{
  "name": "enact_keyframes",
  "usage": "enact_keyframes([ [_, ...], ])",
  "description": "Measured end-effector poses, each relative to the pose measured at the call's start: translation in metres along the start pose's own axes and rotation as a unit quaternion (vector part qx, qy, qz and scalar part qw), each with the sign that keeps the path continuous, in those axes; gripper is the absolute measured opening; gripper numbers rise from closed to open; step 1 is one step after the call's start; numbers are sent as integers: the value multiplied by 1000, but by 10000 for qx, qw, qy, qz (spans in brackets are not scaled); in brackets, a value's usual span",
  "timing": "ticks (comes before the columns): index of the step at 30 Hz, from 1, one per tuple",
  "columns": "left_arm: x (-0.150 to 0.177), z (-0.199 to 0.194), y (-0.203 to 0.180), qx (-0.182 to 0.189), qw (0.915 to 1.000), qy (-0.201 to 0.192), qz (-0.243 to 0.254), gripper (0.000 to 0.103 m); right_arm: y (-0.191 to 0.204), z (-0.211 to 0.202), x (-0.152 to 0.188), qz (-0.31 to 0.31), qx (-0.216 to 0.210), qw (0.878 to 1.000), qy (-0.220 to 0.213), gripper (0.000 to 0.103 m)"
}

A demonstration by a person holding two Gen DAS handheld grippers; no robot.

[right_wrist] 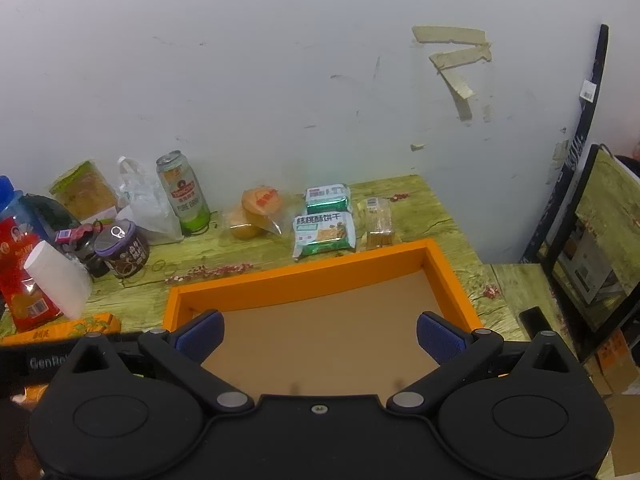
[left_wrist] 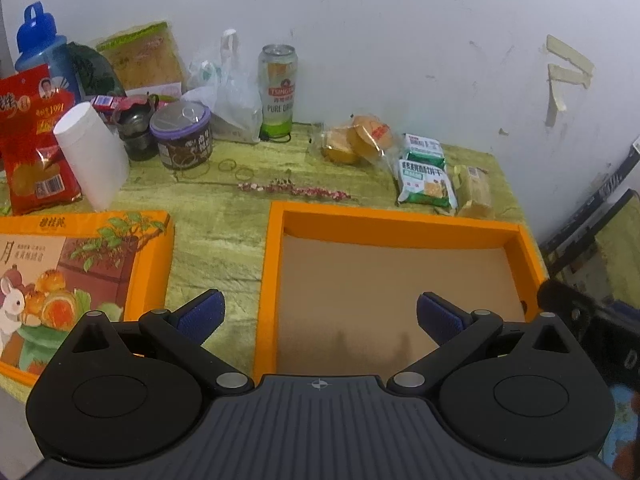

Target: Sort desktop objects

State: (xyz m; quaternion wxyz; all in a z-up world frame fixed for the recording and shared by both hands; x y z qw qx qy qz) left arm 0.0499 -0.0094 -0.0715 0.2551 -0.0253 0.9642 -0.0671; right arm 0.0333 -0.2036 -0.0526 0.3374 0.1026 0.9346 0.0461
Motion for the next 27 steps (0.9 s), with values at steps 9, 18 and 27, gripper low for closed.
enact_keyframes([
  [9,12,-6,-6,-225,9997,18,-37,103,-9,0,-5,-38,110,9999,-73,103],
  [18,10,-9,-13,-528,9984,38,221,103,-8,-2,-9,-203,245,9994,-126,103],
  [27,15,-2,-11,-665,9969,259,337,103,-10,2,-4,-221,253,9994,-8,103],
])
Point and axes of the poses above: each gripper's, at about its wrist camera, not at the fingertips, and z roughly the way its jaws point, y to its left, x to its underside, the point moved 9 cm from there along z, roughly the way its jaws point, and after that the axes turned 8 degrees about y, right-handed, at the moved point
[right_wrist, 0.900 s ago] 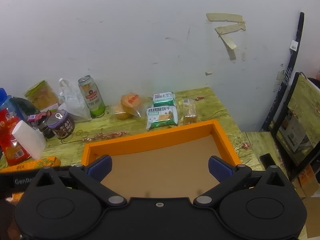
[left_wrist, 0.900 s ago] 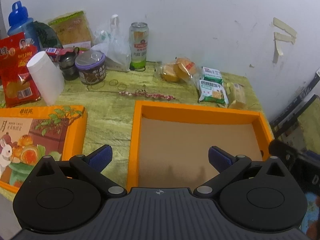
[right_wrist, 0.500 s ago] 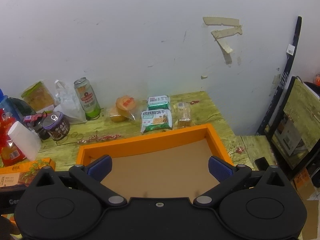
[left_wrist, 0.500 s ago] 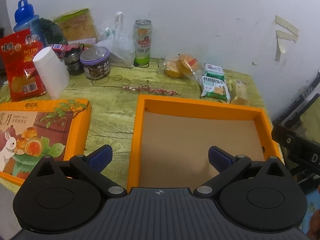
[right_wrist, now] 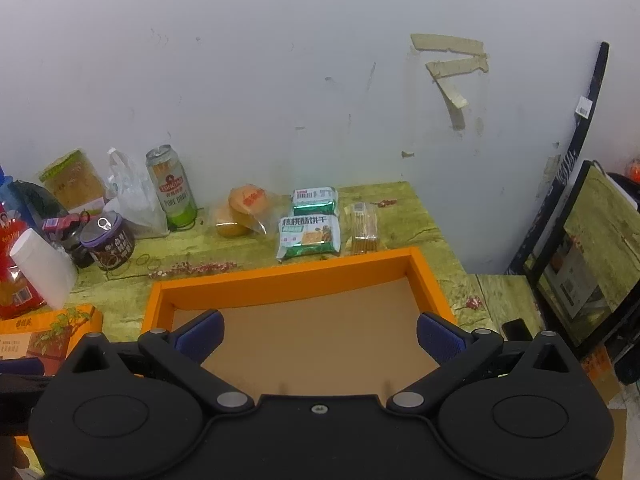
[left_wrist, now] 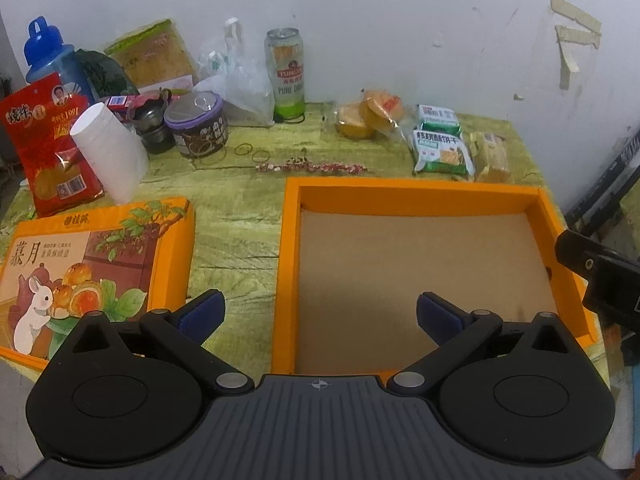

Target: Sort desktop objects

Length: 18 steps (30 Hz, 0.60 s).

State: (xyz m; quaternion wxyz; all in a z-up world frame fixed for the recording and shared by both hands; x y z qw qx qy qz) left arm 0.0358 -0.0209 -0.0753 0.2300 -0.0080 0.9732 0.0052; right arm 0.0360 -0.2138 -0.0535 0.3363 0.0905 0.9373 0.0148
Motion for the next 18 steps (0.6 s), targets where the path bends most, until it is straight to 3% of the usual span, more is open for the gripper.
enact_keyframes([
  [11,2,4,-3,-12,10000,64,32,103,-4,5,6,74,10,9999,123,103],
  [18,-8,-2,-3,187,9996,-181,-68,103,-3,7,5,62,-6,9999,160,103],
])
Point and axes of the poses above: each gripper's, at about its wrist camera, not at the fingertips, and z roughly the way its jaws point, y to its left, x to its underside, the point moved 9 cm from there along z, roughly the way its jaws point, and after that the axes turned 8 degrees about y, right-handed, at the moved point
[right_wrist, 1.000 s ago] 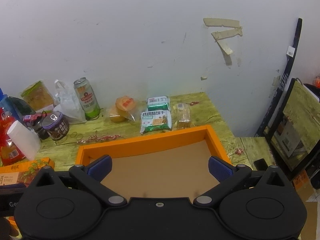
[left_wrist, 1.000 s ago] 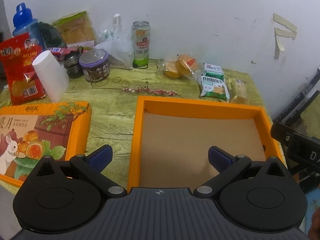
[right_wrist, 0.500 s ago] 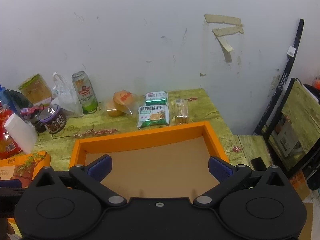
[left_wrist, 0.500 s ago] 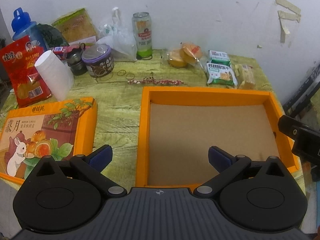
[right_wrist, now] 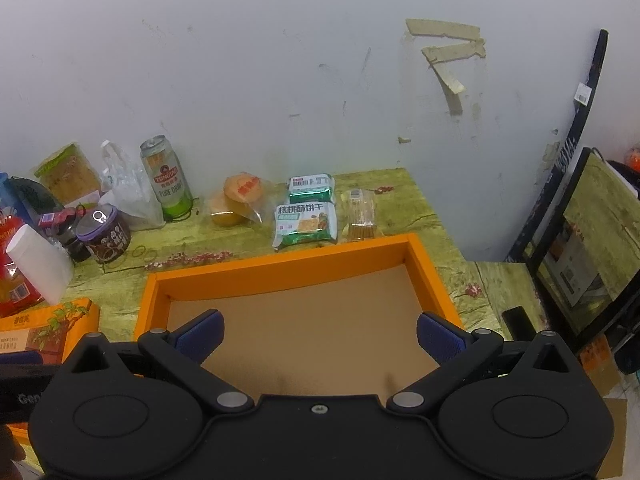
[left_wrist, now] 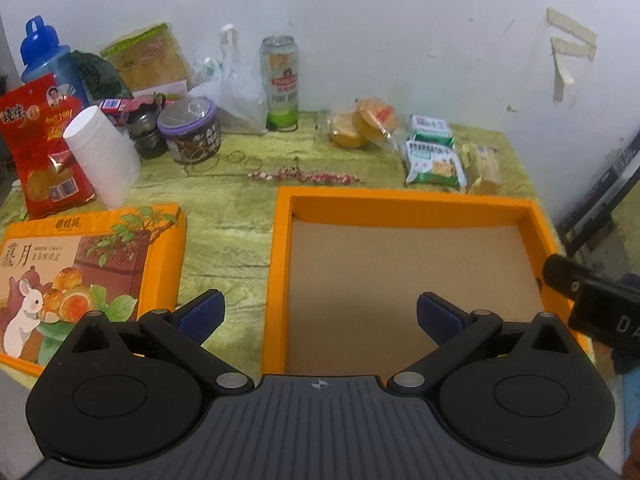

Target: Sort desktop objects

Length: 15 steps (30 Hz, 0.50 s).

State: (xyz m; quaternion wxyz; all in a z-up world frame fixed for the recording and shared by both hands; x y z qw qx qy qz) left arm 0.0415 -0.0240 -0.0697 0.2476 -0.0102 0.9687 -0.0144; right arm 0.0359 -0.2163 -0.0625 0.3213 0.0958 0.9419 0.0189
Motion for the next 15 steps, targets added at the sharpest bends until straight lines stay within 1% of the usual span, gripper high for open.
enact_keyframes([
  [5,-7,-3,-3,54,9999,-163,19,103,-1,-1,-1,22,17,10000,-36,103],
  [12,-14,-5,0,119,9993,-332,-86,103,-2,1,0,-16,39,10000,23,103],
  [15,-16,-5,0,-28,9990,-441,41,103,-3,2,0,-60,46,10000,41,103],
])
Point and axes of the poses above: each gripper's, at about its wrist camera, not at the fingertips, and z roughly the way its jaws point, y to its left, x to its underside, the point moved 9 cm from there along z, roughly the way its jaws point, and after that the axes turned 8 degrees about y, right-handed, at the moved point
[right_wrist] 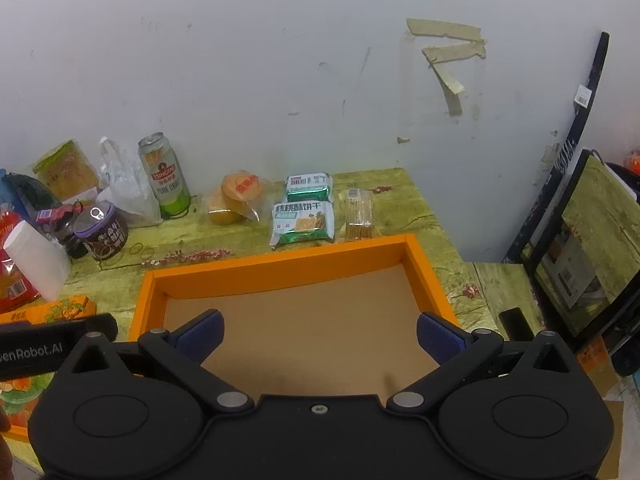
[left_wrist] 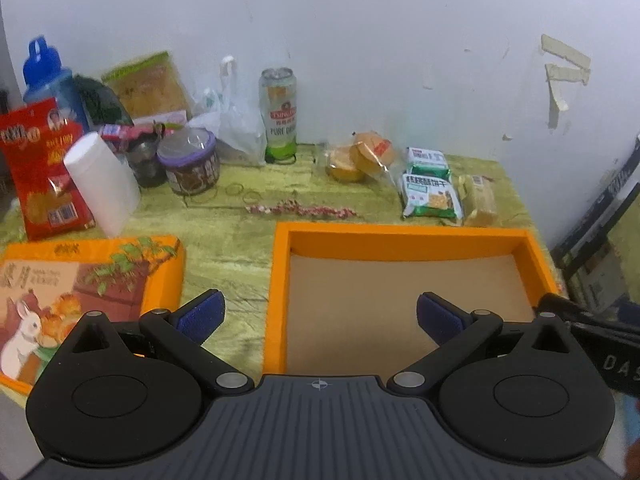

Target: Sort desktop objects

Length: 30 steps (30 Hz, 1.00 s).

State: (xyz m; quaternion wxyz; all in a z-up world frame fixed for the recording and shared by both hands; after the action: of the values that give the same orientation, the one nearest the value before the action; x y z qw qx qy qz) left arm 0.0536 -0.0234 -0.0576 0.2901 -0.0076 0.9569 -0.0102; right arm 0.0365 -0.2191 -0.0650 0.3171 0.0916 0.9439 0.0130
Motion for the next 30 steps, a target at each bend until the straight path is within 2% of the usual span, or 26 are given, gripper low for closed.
enact_keyframes([
  [20,18,15,-2,-26,9989,462,-38,103,-10,11,8,13,90,9996,270,103],
  [30,20,19,-3,9,9983,574,-91,103,-9,14,11,-126,140,9992,358,103],
])
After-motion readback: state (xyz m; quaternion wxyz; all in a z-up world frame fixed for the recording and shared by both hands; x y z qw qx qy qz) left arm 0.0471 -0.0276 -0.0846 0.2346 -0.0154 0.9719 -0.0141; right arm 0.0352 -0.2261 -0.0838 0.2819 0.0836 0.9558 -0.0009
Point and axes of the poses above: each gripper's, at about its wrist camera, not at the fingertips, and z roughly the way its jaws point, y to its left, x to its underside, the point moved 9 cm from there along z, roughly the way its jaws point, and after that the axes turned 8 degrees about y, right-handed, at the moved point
